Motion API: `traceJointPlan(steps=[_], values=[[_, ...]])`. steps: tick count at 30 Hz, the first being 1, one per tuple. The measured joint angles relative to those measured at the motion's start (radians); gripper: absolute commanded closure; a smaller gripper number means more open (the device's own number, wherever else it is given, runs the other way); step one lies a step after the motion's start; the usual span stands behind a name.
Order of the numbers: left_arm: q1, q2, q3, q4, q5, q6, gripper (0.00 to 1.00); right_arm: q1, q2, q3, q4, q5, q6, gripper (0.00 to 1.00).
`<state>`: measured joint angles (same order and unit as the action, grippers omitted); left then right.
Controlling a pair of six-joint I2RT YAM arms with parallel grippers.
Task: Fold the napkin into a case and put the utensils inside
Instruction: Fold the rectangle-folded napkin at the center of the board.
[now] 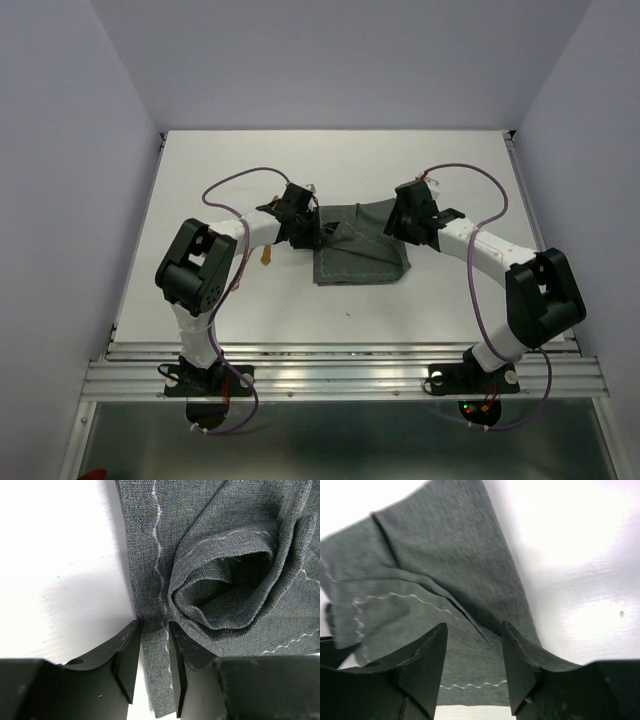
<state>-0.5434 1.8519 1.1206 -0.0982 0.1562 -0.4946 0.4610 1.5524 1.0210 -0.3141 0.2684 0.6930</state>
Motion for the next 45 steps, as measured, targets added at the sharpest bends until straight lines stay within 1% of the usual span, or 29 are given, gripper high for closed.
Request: traceJointPlan(steps=[2, 5, 11, 14, 15, 17, 18, 20, 21, 24, 29, 37, 43, 44, 45], values=[[0.000, 0.000, 0.000, -0.001, 0.000, 0.001, 0.59, -0.008, 0.004, -0.021, -0.011, -0.010, -0.015, 0.41], [0.000, 0.000, 0.001, -0.003, 0.000, 0.003, 0.59, -0.007, 0.021, -0.021, -0.011, -0.042, -0.043, 0.41], [0.000, 0.000, 0.001, -0.003, 0.000, 0.003, 0.59, -0.002, 0.075, -0.021, -0.012, -0.101, -0.085, 0.45], [0.000, 0.000, 0.001, -0.003, 0.000, 0.003, 0.59, -0.002, 0.079, -0.021, -0.011, -0.126, -0.098, 0.54], [0.000, 0.000, 0.001, -0.003, 0.000, 0.003, 0.59, -0.002, 0.079, -0.022, -0.008, -0.135, -0.103, 0.62], [0.000, 0.000, 0.001, -0.003, 0.000, 0.003, 0.59, -0.002, 0.079, -0.026, 0.001, -0.152, -0.113, 0.70], [0.000, 0.000, 0.001, -0.003, 0.000, 0.003, 0.59, -0.002, 0.076, -0.035, 0.012, -0.164, -0.117, 0.81], [0.000, 0.000, 0.001, -0.003, 0.000, 0.003, 0.59, -0.002, 0.064, -0.056, 0.022, -0.186, -0.131, 0.88], [0.000, 0.000, 0.001, -0.003, 0.000, 0.003, 0.59, -0.002, 0.053, -0.069, 0.024, -0.199, -0.141, 0.94], [0.000, 0.000, 0.001, -0.003, 0.000, 0.003, 0.59, -0.002, 0.029, -0.082, 0.029, -0.217, -0.156, 0.99], [0.000, 0.000, 0.001, -0.003, 0.000, 0.003, 0.59, -0.001, 0.009, -0.103, 0.035, -0.236, -0.180, 0.99], [0.000, 0.000, 0.001, -0.004, 0.000, -0.002, 0.59, 0.039, -0.030, -0.223, 0.032, -0.273, -0.183, 0.99], [0.000, 0.000, 0.006, -0.020, 0.001, -0.002, 0.59, 0.058, -0.098, -0.285, 0.035, -0.292, -0.175, 0.99], [0.000, 0.000, 0.008, -0.025, 0.001, -0.002, 0.59, 0.058, -0.104, -0.290, 0.034, -0.292, -0.173, 0.99], [0.000, 0.000, 0.008, -0.027, 0.001, -0.002, 0.59, 0.058, -0.108, -0.294, 0.035, -0.292, -0.173, 0.93]])
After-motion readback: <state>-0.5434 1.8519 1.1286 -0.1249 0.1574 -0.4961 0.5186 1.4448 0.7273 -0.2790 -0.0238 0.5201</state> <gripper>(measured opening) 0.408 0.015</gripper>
